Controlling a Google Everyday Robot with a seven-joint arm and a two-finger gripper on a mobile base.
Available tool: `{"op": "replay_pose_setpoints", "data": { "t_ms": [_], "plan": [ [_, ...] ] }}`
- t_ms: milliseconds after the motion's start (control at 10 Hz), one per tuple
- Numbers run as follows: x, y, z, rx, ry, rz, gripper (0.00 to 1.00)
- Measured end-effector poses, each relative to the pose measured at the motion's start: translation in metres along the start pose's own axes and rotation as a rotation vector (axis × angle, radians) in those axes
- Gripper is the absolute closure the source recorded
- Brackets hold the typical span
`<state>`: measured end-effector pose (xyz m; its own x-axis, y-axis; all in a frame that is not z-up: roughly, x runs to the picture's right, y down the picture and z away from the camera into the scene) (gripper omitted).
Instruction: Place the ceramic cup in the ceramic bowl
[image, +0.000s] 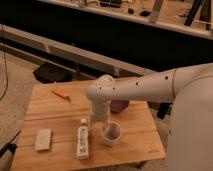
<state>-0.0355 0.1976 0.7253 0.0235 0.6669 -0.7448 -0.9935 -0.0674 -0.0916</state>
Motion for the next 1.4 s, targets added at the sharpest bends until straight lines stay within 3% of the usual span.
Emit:
{"op": "replay_pose_setpoints", "data": {
  "t_ms": [500, 900, 1400],
  "plan": [
    [0.0042, -0.0048, 0.0, -0.02, 0.017, -0.032, 0.97],
    [0.0054, -0.0087, 0.0007, -0.001, 0.038, -0.038, 1.0],
    [-0.0012, -0.0067, -0.0026, 0.024, 0.033, -0.042, 1.0]
  ]
}}
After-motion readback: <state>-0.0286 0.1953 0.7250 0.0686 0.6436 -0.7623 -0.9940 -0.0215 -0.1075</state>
